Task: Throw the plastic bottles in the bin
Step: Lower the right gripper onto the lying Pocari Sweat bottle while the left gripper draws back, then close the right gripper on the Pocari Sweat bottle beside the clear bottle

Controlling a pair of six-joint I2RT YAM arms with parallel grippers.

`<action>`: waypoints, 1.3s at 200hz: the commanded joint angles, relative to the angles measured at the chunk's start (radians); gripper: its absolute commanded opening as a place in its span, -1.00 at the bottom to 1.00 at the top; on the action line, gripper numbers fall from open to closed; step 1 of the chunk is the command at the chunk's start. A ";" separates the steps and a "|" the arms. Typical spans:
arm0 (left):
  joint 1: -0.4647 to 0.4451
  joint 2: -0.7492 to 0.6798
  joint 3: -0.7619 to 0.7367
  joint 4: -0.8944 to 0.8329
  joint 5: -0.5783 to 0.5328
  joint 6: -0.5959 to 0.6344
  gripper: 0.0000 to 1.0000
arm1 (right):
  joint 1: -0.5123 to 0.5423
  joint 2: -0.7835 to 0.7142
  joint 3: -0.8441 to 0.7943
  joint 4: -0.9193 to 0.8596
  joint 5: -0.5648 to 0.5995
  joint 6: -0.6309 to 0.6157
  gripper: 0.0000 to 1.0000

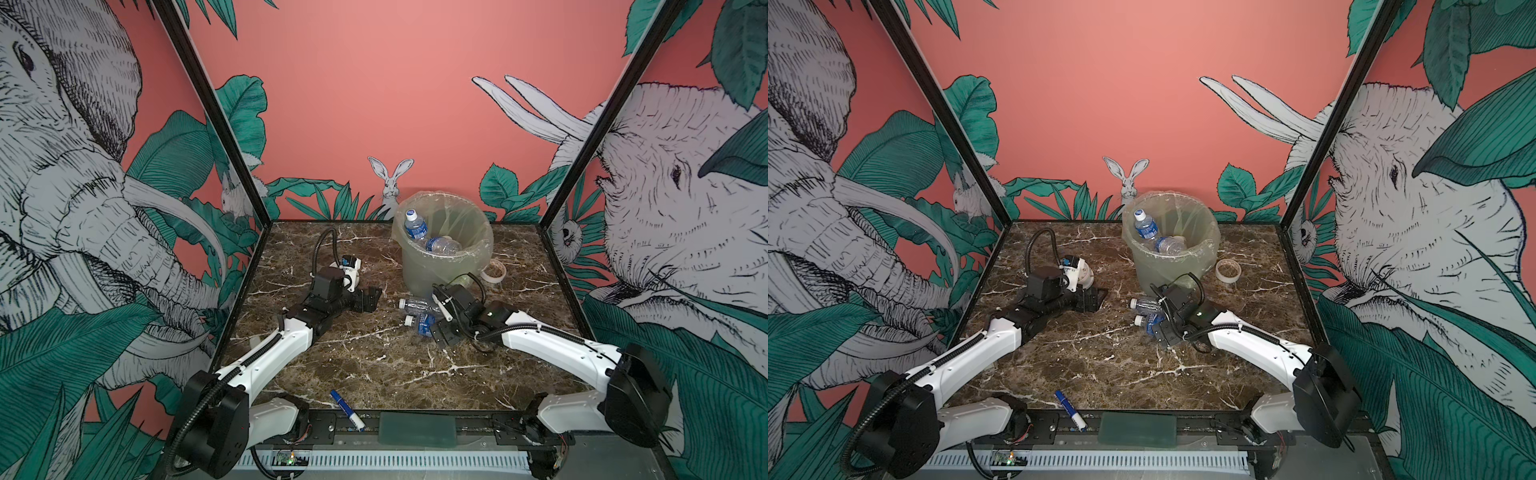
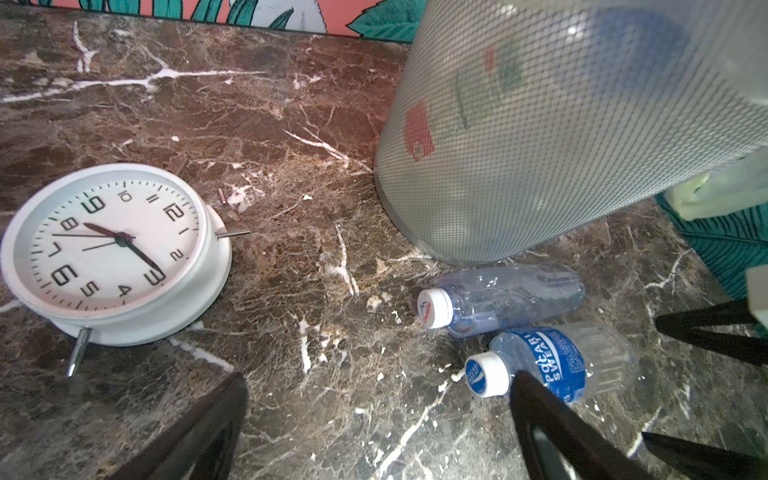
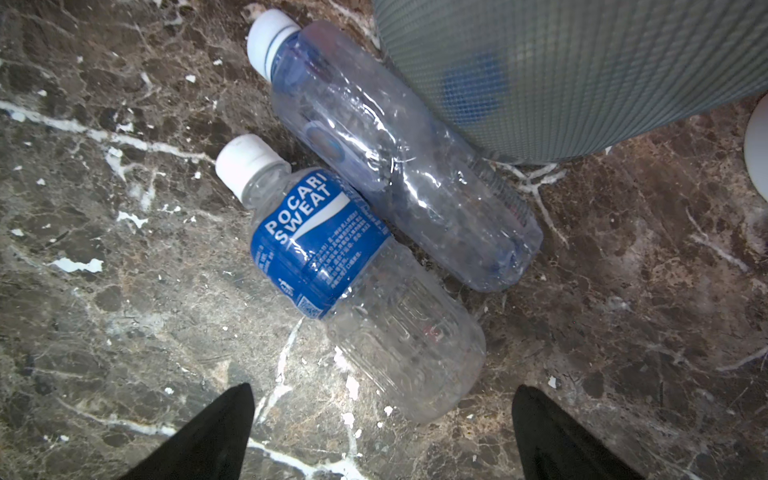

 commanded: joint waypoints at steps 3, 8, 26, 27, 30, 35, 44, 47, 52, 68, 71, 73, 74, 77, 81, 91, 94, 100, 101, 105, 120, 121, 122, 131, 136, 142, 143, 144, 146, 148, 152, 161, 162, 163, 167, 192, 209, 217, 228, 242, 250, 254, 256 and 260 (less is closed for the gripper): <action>0.005 -0.015 -0.026 0.016 0.023 -0.011 0.99 | 0.006 0.023 0.018 0.007 0.016 -0.014 0.98; 0.006 -0.016 -0.029 0.017 0.026 -0.013 0.99 | 0.006 0.029 0.021 0.008 0.018 -0.015 0.98; 0.006 -0.014 -0.041 0.020 0.035 -0.017 0.99 | 0.006 0.052 0.024 0.013 0.021 -0.016 0.98; 0.006 -0.013 -0.041 0.021 0.035 -0.018 0.99 | 0.007 0.053 0.023 0.013 0.021 -0.015 0.98; 0.006 -0.013 -0.042 0.020 0.037 -0.020 0.99 | 0.006 0.058 0.024 0.013 0.022 -0.017 0.98; 0.006 -0.013 -0.046 0.019 0.039 -0.020 0.99 | 0.006 0.065 0.026 0.015 0.021 -0.018 0.98; 0.007 -0.014 -0.052 0.021 0.042 -0.021 0.99 | 0.006 0.073 0.028 0.015 0.022 -0.018 0.98; 0.006 -0.014 -0.054 0.021 0.044 -0.023 0.99 | 0.006 0.075 0.028 0.016 0.023 -0.019 0.98; 0.006 -0.014 -0.057 0.020 0.046 -0.023 0.99 | 0.006 0.080 0.028 0.019 0.024 -0.020 0.98; 0.006 -0.014 -0.069 0.022 0.051 -0.023 0.99 | 0.006 0.093 0.033 0.020 0.029 -0.024 0.98; 0.006 -0.015 -0.071 0.021 0.051 -0.022 0.99 | 0.007 0.097 0.033 0.019 0.028 -0.025 0.98; 0.006 -0.015 -0.072 0.022 0.051 -0.022 0.99 | 0.006 0.097 0.033 0.017 0.027 -0.026 0.98; 0.006 -0.015 -0.072 0.021 0.051 -0.022 0.99 | 0.005 0.098 0.033 0.018 0.028 -0.028 0.98; 0.006 -0.015 -0.077 0.021 0.051 -0.021 0.99 | 0.005 0.100 0.034 0.019 0.028 -0.028 0.98; 0.006 -0.015 -0.079 0.018 0.050 -0.018 0.99 | 0.006 0.104 0.034 0.019 0.029 -0.029 0.98; 0.006 -0.017 -0.087 0.015 0.050 -0.015 0.99 | 0.006 0.111 0.037 0.015 0.029 -0.033 0.98; 0.006 -0.020 -0.089 0.014 0.050 -0.015 0.99 | 0.006 0.113 0.038 0.015 0.029 -0.033 0.98; 0.006 -0.022 -0.095 0.013 0.050 -0.013 0.99 | 0.006 0.116 0.037 0.016 0.030 -0.034 0.98; 0.006 -0.023 -0.096 0.013 0.050 -0.014 0.99 | 0.006 0.116 0.037 0.016 0.029 -0.033 0.98; 0.007 -0.024 -0.098 0.013 0.050 -0.014 0.99 | 0.006 0.119 0.036 0.016 0.029 -0.035 0.98; 0.007 -0.030 -0.109 0.011 0.050 -0.011 0.99 | 0.005 0.132 0.036 0.018 0.028 -0.037 0.98; 0.007 -0.030 -0.110 0.011 0.050 -0.012 0.99 | 0.005 0.133 0.035 0.017 0.028 -0.037 0.98; 0.006 -0.031 -0.110 0.010 0.050 -0.012 0.99 | 0.006 0.136 0.036 0.017 0.028 -0.037 0.98; 0.006 -0.034 -0.116 0.007 0.050 -0.011 0.99 | 0.006 0.143 0.036 0.019 0.026 -0.039 0.98; 0.006 -0.036 -0.118 0.008 0.050 -0.010 0.99 | 0.006 0.148 0.035 0.021 0.023 -0.039 0.98; 0.006 -0.039 -0.121 0.007 0.050 -0.009 0.99 | 0.006 0.154 0.034 0.024 0.018 -0.039 0.98; 0.006 -0.039 -0.122 0.006 0.050 -0.009 0.99 | 0.005 0.154 0.034 0.024 0.017 -0.039 0.98; 0.006 -0.039 -0.123 0.006 0.050 -0.009 0.99 | 0.006 0.155 0.034 0.025 0.017 -0.039 0.98; 0.007 -0.040 -0.123 0.005 0.050 -0.009 0.99 | 0.006 0.157 0.035 0.025 0.014 -0.040 0.98; 0.006 -0.040 -0.125 0.005 0.050 -0.009 0.99 | 0.006 0.158 0.033 0.026 0.011 -0.041 0.98; 0.006 -0.043 -0.127 0.005 0.049 -0.009 0.99 | 0.006 0.162 0.033 0.028 0.004 -0.041 0.98; 0.008 -0.046 -0.133 0.002 0.047 -0.006 0.99 | 0.006 0.168 0.034 0.029 -0.011 -0.042 0.98; 0.008 -0.046 -0.133 0.002 0.046 -0.005 0.99 | 0.007 0.168 0.034 0.029 -0.013 -0.042 0.98; 0.008 -0.047 -0.133 0.002 0.045 -0.005 0.99 | 0.006 0.168 0.034 0.029 -0.013 -0.042 0.98; 0.008 -0.046 -0.135 0.001 0.044 -0.006 0.99 | 0.006 0.170 0.034 0.029 -0.017 -0.040 0.98; 0.008 -0.054 -0.152 0.009 0.042 -0.009 0.99 | 0.009 0.172 0.032 0.027 -0.026 -0.041 0.98; 0.008 -0.056 -0.158 0.011 0.044 -0.010 0.99 | 0.010 0.170 0.034 0.022 -0.030 -0.042 0.98; 0.008 -0.056 -0.160 0.011 0.043 -0.010 0.99 | 0.012 0.169 0.035 0.020 -0.034 -0.042 0.98; 0.008 -0.059 -0.163 0.007 0.043 -0.009 0.99 | 0.015 0.166 0.037 0.017 -0.036 -0.042 0.98; 0.008 -0.063 -0.164 0.005 0.044 -0.008 0.99 | 0.022 0.162 0.041 0.015 -0.038 -0.046 0.98; 0.008 -0.065 -0.166 0.007 0.042 -0.009 0.99 | 0.026 0.160 0.044 0.018 -0.036 -0.050 0.98; 0.009 -0.066 -0.166 0.005 0.042 -0.009 0.99 | 0.026 0.160 0.046 0.019 -0.034 -0.051 0.98; 0.009 -0.067 -0.167 0.006 0.042 -0.009 0.99 | 0.026 0.161 0.047 0.020 -0.033 -0.052 0.98; 0.009 -0.067 -0.167 0.006 0.042 -0.009 0.99 | 0.026 0.163 0.050 0.020 -0.032 -0.052 0.98</action>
